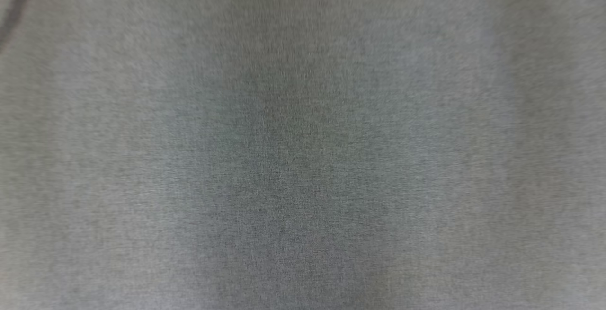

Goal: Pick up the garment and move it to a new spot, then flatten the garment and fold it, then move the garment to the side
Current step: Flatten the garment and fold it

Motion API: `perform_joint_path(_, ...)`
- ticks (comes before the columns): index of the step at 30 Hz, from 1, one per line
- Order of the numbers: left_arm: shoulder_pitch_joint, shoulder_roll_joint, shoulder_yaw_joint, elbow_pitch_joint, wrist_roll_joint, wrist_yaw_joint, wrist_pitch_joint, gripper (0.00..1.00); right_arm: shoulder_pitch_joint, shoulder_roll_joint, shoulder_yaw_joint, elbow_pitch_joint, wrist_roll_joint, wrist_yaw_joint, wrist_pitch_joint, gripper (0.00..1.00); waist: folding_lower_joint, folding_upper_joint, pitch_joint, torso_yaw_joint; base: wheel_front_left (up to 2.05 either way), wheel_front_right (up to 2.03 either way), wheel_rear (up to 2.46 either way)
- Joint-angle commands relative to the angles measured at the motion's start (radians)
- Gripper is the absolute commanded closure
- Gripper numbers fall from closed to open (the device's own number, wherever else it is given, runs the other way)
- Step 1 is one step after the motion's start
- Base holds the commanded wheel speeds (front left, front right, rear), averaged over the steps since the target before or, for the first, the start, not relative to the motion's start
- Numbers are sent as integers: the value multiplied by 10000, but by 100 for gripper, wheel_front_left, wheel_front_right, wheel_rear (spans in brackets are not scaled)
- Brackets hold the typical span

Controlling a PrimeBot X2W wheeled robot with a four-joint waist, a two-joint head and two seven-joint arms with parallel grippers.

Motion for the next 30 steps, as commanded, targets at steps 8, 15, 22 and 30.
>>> perform_joint_path(8, 5632, 1175, 1669, -4683, 275, 1864, -53, 100, 3556, -372, -454, -1586, 72, -29, -222, 100, 0, 0, -1717, -72, 0, 0, 0)
perform_joint_path(15, 9464, 1187, 2611, -6832, 339, 2753, -54, 100, 6095, -416, -1155, -2663, -262, -29, -223, 100, 0, 0, -2296, -67, 0, 0, 0)
perform_joint_path(22, 12654, 290, 3313, -7922, 839, 2952, -55, 100, 8985, -531, -2137, -3749, -448, -29, -224, 100, 0, 0, -2928, 109, 0, 0, 0)
perform_joint_path(30, 15564, -897, 3922, -7814, 1297, 2532, -56, 100, 12190, -153, -3549, -4635, -993, -29, 82, 100, 0, 0, -3698, 222, 0, 0, 0)
